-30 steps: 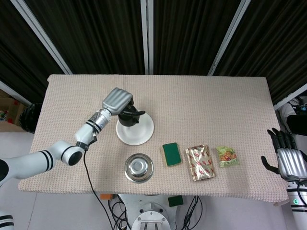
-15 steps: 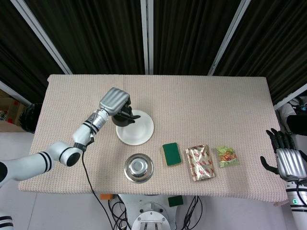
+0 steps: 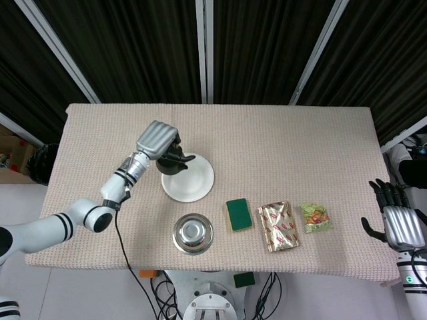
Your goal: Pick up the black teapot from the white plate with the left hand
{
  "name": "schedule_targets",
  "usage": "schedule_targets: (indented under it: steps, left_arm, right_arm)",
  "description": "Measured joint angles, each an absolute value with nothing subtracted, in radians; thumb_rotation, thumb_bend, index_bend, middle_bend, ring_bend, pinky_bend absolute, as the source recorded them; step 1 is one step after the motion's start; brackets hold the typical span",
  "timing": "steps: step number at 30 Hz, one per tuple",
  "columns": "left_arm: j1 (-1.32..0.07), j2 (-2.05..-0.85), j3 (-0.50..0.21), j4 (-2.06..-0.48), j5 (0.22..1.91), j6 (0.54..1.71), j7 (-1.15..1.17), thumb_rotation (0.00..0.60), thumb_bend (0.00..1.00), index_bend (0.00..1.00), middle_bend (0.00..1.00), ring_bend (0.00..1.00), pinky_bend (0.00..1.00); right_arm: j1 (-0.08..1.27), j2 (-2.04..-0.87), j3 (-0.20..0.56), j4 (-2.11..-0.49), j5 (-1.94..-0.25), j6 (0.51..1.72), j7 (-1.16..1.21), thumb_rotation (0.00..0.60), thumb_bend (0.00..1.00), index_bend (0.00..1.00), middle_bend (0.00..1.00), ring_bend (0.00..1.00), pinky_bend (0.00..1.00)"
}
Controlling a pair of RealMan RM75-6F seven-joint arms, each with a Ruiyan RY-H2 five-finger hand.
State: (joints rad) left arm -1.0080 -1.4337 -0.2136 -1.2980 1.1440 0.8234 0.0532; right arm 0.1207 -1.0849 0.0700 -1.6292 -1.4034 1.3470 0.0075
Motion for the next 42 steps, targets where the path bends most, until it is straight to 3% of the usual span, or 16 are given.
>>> schedule_targets:
  steps: [6,15,19,23,34,38,42]
  left_arm:
    - [-1.002,-1.435,-0.218,-1.294,1.151,0.822,0.047,0.128,0.19,1.0,1.0,1.0,0.78]
    - [-0.997,-1.44,-0.224,-1.287,1.165,0.819,0.042,0.131,0.24,1.0,1.0,1.0,0.79]
    - [-0.996,-1.441,-0.224,-1.285,1.167,0.816,0.049,0.172,0.25,1.0,1.0,1.0,0.79]
    - [-0.994,-1.443,-0.223,-1.283,1.167,0.814,0.058,0.261,0.28,1.0,1.0,1.0,0.79]
    - [-0.991,-1.442,-0.229,-1.285,1.164,0.81,0.069,0.341,0.29,1.0,1.0,1.0,0.79]
    - [-0.989,-1.439,-0.231,-1.287,1.165,0.811,0.069,0.433,0.3,1.0,1.0,1.0,0.79]
    - [-0.986,-1.437,-0.233,-1.29,1.164,0.811,0.069,0.471,0.3,1.0,1.0,1.0,0.8]
  right_arm:
    - [0.123,-1.087,0.069,-1.629,-1.402,1.344,0.006,0.6,0.33,0.0,0.0,0.0,0.0]
    - [0.123,-1.087,0.069,-1.629,-1.402,1.344,0.007,0.6,0.33,0.0,0.0,0.0,0.0]
    - [0.123,-1.086,0.069,-1.629,-1.402,1.345,0.008,0.6,0.33,0.0,0.0,0.0,0.0]
    - [0.123,-1.085,0.069,-1.629,-1.402,1.346,0.01,0.6,0.33,0.0,0.0,0.0,0.0]
    - [0.124,-1.086,0.068,-1.628,-1.401,1.342,0.01,0.6,0.33,0.0,0.0,0.0,0.0]
    - [0.125,-1.087,0.068,-1.628,-1.401,1.342,0.009,0.6,0.33,0.0,0.0,0.0,0.0]
    - [0.125,-1.087,0.067,-1.629,-1.401,1.341,0.008,0.6,0.33,0.0,0.0,0.0,0.0]
